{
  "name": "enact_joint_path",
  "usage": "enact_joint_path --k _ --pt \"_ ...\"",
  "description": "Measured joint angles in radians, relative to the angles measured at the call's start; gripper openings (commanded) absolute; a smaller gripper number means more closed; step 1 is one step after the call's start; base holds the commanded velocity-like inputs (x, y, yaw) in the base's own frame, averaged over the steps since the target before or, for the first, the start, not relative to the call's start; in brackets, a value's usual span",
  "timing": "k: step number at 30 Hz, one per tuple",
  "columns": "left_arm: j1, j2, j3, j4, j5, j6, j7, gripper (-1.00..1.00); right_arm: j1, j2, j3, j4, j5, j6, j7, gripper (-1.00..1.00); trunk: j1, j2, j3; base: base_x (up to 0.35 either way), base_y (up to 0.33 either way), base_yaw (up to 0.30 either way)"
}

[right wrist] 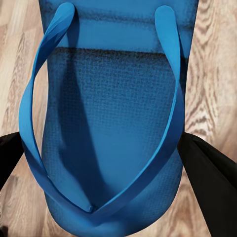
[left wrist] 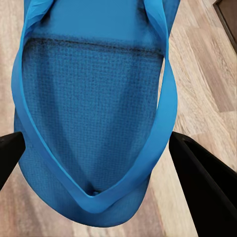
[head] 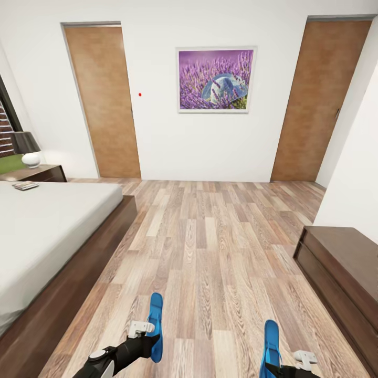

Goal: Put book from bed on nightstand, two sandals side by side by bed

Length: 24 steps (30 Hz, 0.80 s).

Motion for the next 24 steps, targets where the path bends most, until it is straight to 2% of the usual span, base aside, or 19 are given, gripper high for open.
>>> enact_joint_path --k 15,24 --pt "0.0 -0.001 -0.002 0.0 0.0 0.0 0.001 -1.0 0.0 0.002 0.0 0.0 0.0 0.0 0.0 -1.0 0.0 0.0 -0.022 0.0 0.0 0.0" --pt "0.0 -0.001 -0.002 0.001 0.002 0.0 0.001 -1.0 0.0 0.003 0.0 0.0 0.0 0.0 0.0 -1.0 0.0 0.0 -0.025 0.037 0.0 0.0"
